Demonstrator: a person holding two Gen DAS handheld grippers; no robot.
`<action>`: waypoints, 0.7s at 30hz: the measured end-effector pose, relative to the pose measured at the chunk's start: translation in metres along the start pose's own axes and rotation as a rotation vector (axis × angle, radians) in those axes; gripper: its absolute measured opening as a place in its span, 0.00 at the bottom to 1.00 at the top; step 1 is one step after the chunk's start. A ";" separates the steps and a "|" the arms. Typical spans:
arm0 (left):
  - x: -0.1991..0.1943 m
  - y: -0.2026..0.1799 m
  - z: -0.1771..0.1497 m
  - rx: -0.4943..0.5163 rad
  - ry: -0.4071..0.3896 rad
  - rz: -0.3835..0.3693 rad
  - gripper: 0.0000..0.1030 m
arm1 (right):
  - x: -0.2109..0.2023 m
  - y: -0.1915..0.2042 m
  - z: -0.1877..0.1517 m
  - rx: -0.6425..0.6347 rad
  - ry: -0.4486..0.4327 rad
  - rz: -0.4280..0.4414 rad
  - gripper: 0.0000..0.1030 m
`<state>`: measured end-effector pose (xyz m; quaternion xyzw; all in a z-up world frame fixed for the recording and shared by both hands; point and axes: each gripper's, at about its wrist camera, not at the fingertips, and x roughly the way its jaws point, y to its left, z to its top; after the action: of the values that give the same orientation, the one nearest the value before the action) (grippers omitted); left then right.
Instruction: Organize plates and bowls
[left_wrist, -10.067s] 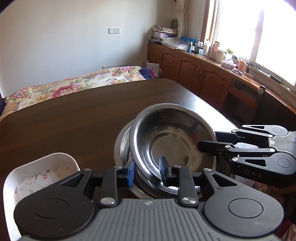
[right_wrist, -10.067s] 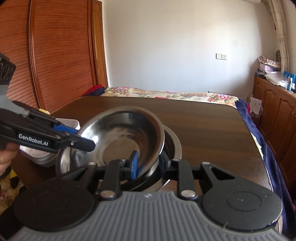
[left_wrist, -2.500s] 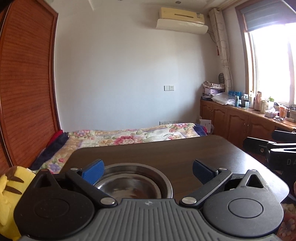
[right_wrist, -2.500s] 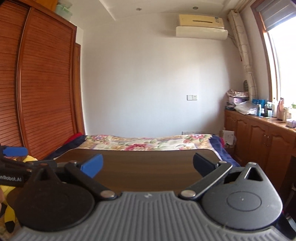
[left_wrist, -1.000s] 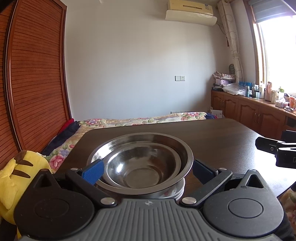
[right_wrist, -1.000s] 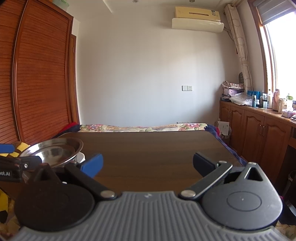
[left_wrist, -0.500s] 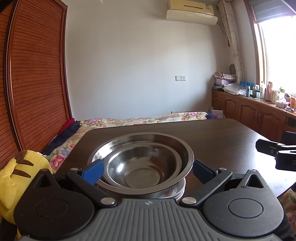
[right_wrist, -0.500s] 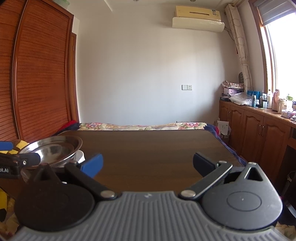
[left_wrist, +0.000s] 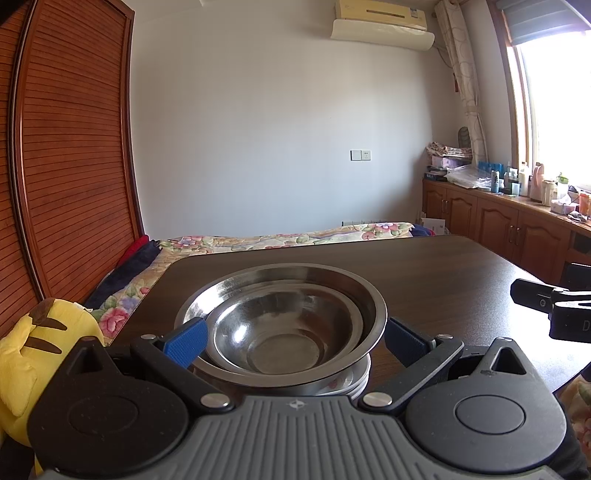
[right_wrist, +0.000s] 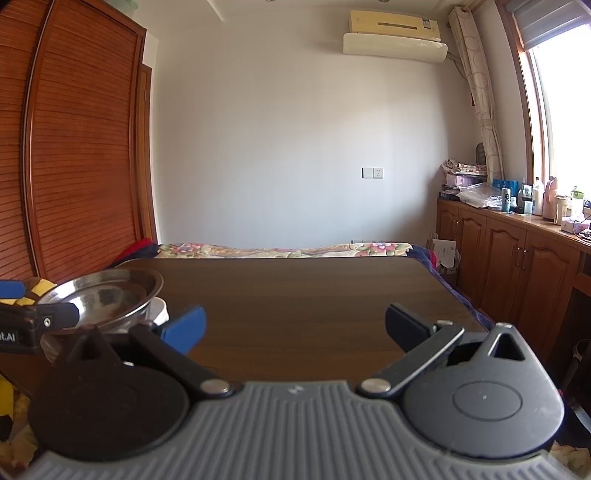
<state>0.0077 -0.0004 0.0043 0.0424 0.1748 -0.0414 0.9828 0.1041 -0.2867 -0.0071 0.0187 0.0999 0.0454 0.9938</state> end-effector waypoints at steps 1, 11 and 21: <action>0.000 0.000 0.000 0.000 0.001 0.000 1.00 | 0.000 0.000 0.000 0.000 0.000 0.000 1.00; -0.001 0.000 -0.001 0.003 0.001 -0.003 1.00 | 0.001 0.001 -0.001 0.001 -0.002 -0.001 1.00; -0.002 -0.001 -0.001 0.003 0.003 -0.004 1.00 | 0.001 0.001 -0.002 0.001 -0.003 0.001 1.00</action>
<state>0.0054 -0.0015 0.0039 0.0434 0.1763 -0.0434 0.9824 0.1044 -0.2852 -0.0089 0.0194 0.0982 0.0460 0.9939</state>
